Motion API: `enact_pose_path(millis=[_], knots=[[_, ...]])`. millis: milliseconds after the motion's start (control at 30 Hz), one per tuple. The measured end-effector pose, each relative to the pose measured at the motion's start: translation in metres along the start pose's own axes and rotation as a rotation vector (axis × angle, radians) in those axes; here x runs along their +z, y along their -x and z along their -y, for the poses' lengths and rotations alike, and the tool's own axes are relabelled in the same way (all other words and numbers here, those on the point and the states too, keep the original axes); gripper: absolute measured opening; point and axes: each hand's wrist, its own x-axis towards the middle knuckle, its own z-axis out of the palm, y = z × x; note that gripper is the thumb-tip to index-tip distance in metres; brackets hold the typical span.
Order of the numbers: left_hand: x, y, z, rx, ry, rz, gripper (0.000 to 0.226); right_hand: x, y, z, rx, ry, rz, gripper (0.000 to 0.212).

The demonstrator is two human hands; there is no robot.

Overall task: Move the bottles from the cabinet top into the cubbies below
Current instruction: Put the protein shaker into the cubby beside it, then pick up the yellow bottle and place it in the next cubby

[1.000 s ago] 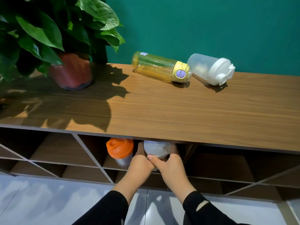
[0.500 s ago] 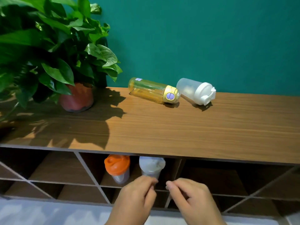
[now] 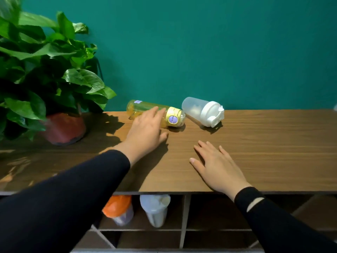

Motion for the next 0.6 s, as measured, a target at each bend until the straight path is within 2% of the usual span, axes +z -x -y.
enact_pose_path(millis=[100, 233, 500, 600], knots=[[0.009, -0.045, 0.014, 0.05, -0.174, 0.156, 0.101, 0.001, 0.001, 0.0, -0.005, -0.003, -0.014, 0.064], [0.018, -0.083, 0.023, 0.12, -0.268, 0.319, 0.097, 0.0, 0.0, -0.001, 0.0, -0.025, -0.033, 0.062], [0.024, -0.085, 0.03, 0.194, -0.247, 0.184, 0.063, 0.001, -0.002, -0.005, 0.003, -0.072, -0.063, 0.059], [0.015, -0.061, 0.026, 0.208, -0.256, 0.088, 0.064, 0.004, 0.0, -0.006, 0.025, -0.117, -0.083, 0.058]])
